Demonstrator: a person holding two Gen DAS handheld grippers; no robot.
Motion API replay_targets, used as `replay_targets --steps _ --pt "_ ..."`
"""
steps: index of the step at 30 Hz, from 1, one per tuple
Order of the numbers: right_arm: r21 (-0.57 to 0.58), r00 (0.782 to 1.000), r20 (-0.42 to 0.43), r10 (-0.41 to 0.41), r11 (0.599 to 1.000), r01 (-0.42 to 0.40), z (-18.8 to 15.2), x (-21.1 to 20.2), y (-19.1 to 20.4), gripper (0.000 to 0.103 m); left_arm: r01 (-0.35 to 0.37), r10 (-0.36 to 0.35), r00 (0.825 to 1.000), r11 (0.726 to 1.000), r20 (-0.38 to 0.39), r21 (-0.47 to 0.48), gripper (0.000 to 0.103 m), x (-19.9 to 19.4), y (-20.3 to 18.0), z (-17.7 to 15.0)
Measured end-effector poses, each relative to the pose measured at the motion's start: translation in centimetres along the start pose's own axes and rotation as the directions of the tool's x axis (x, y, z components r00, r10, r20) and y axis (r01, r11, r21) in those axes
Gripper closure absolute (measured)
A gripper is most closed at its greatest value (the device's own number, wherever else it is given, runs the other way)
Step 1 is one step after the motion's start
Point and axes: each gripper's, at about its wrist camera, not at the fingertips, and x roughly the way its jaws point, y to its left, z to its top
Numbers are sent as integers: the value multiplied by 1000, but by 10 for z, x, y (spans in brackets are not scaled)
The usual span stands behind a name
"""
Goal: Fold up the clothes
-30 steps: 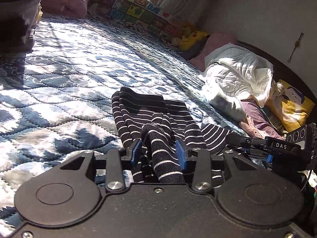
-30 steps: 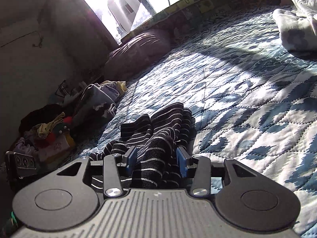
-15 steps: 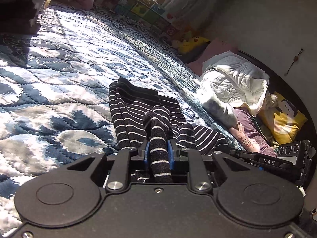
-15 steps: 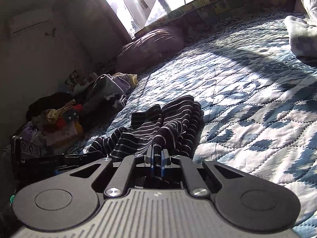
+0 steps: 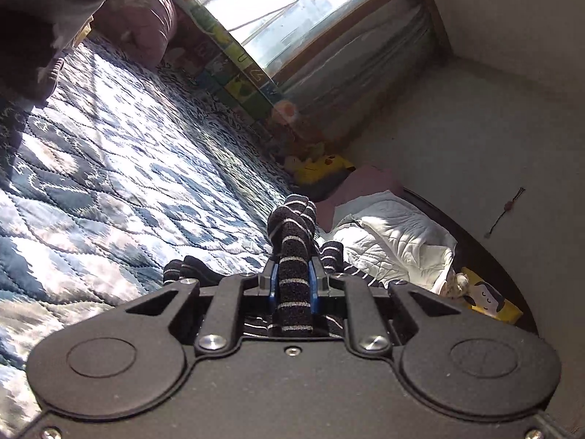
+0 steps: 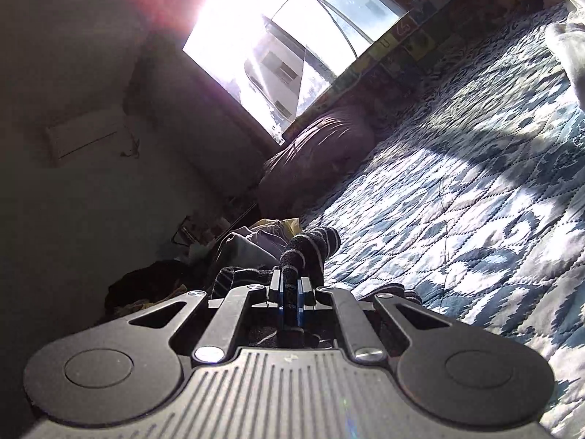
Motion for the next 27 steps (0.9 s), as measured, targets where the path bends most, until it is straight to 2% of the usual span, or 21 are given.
replay_targets --steps 3,6,8,11,12,13,15,16,19,22,24,26,27 --pt "7 1000 1 -3 1000 3 2 9 -7 94 -3 3 1000 1000 5 -8 89 10 8 5" --pt "45 999 -25 -34 998 35 -2 20 -22 94 -38 38 999 999 -32 -9 90 21 19 3" --pt "51 993 -67 -99 993 103 -8 29 -30 94 -90 89 993 996 -77 -6 90 31 27 -1" --pt "45 951 -199 -238 967 251 -21 47 -45 93 -221 220 961 975 -164 14 89 47 37 -8" --pt "39 954 -179 -240 967 251 -20 43 -43 89 -235 232 956 972 -179 5 87 49 39 -9" --pt "33 958 -156 -239 968 247 -18 39 -40 85 -233 230 957 973 -176 3 79 47 39 -8" --pt "21 965 -110 -237 970 240 -14 30 -34 84 -249 250 959 968 -136 27 68 40 34 -4" --pt "0 965 -86 -250 968 251 -11 23 -31 78 -247 250 961 968 -121 39 63 35 31 -2" --pt "-71 966 -25 -259 964 256 -6 4 -17 77 -271 279 958 957 -70 106 62 22 19 3" --pt "-235 982 -21 -188 956 178 -6 -11 11 77 -206 220 974 954 -44 216 62 8 -3 2" --pt "-340 988 -57 -143 933 115 -12 -16 29 77 -97 128 989 944 -78 314 62 4 -24 -5" --pt "-413 986 -110 -122 908 66 -23 -15 43 77 -26 80 989 920 -124 392 62 4 -38 -18" --pt "-434 982 -134 -136 898 66 -29 -11 47 77 -5 75 986 909 -151 417 62 6 -42 -23"
